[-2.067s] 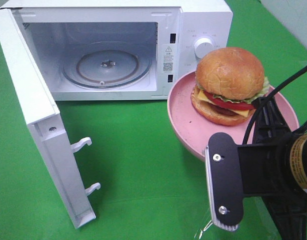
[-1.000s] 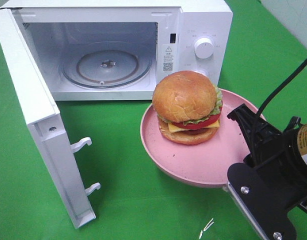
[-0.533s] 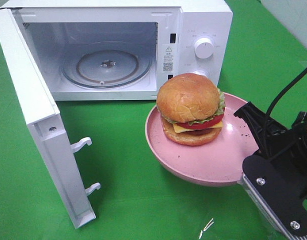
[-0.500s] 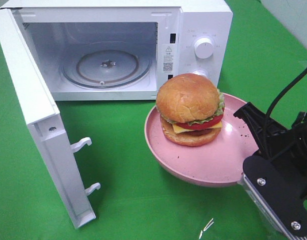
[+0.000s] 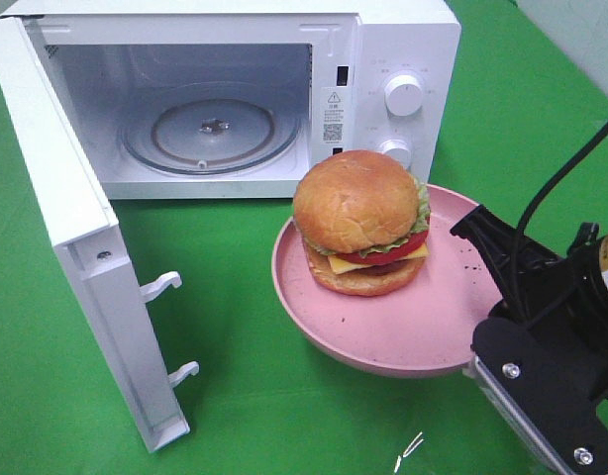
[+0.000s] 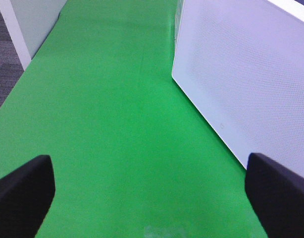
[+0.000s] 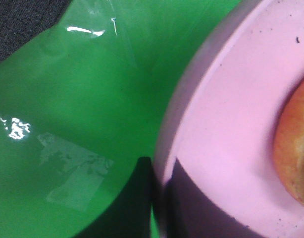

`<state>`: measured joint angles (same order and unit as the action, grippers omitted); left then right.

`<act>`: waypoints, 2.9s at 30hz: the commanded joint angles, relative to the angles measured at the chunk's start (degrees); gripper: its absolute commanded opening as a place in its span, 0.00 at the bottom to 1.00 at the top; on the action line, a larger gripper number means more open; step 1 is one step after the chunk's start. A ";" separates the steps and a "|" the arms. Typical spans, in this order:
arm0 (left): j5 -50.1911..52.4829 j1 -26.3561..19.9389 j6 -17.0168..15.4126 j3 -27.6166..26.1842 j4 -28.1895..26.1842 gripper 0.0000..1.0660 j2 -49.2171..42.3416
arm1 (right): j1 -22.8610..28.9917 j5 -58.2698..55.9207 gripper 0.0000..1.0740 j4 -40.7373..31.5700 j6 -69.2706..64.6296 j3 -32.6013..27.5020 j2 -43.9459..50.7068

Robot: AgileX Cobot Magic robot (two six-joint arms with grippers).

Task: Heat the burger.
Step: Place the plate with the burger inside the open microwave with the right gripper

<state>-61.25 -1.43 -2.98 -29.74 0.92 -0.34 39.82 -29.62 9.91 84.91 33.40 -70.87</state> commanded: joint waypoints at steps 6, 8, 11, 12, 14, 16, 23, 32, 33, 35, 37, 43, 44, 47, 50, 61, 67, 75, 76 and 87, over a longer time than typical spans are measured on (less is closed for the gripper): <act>0.00 -0.11 0.00 0.11 -0.06 0.90 -0.80 | 0.52 2.92 0.00 0.63 -1.43 4.30 -3.90; 0.00 -0.11 0.00 0.11 -0.06 0.90 -0.80 | 0.52 2.98 0.00 0.40 -1.43 5.50 -5.04; 0.00 -0.11 0.00 0.11 -0.06 0.90 -0.80 | 0.52 3.04 0.00 0.40 -1.38 7.22 -6.70; 0.00 -0.11 0.00 0.11 -0.06 0.90 -0.80 | 0.52 3.04 0.00 0.40 -1.38 7.22 -6.70; 0.00 -0.11 0.00 0.11 -0.06 0.90 -0.80 | 0.52 3.21 0.00 0.23 -1.38 9.40 -9.00; 0.00 -0.11 0.00 0.11 -0.06 0.90 -0.80 | 0.52 3.21 0.00 0.23 -1.38 10.54 -10.08; 0.00 -0.11 0.00 0.11 -0.06 0.90 -0.80 | 2.12 3.38 0.00 -1.26 -1.15 14.09 -13.75; 0.00 -0.11 0.00 0.11 -0.06 0.90 -0.80 | 3.15 3.38 0.00 -2.86 -0.46 19.14 -19.08; 0.00 -0.11 0.00 0.11 -0.06 0.90 -0.80 | 3.15 3.38 0.00 -3.38 -0.29 20.05 -19.82; 0.00 -0.11 0.00 0.11 -0.06 0.90 -0.80 | 3.15 3.38 0.00 -3.72 -0.23 21.20 -20.63; 0.00 -0.11 0.00 0.11 -0.06 0.90 -0.80 | 3.15 3.32 0.00 -3.84 -0.23 21.54 -20.74; 0.00 -0.11 0.00 0.11 -0.06 0.90 -0.80 | 3.15 3.32 0.00 -3.84 0.57 24.01 -21.83; 0.00 -0.11 0.00 0.11 -0.06 0.90 -0.80 | 3.15 3.32 0.00 -3.84 0.63 24.35 -21.89; 0.00 -0.11 0.00 0.11 -0.06 0.90 -0.80 | 3.78 3.32 0.00 -4.30 0.63 25.67 -22.75; 0.00 -0.11 0.00 0.11 -0.06 0.90 -0.80 | 3.78 4.01 0.00 -4.64 0.86 26.13 -23.03; 0.00 -0.11 0.00 0.11 -0.06 0.90 -0.80 | 4.53 4.47 0.00 -5.56 0.80 28.19 -26.47; 0.00 -0.11 0.00 0.11 -0.06 0.90 -0.80 | 5.16 4.87 0.00 -5.61 0.80 31.46 -28.99; 0.00 -0.11 0.00 0.11 -0.06 0.90 -0.80 | 5.16 4.64 0.00 -5.79 -0.11 35.58 -32.26; 0.00 -0.11 0.00 0.11 -0.06 0.90 -0.80 | 5.16 4.18 0.00 -5.79 -0.11 36.73 -33.12; 0.00 -0.11 0.00 0.11 -0.06 0.90 -0.80 | 5.16 0.40 0.00 -5.50 -2.92 44.23 -38.10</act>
<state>-61.25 -1.43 -2.98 -29.74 0.92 -0.34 44.86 -31.68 4.30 82.62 76.43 -109.43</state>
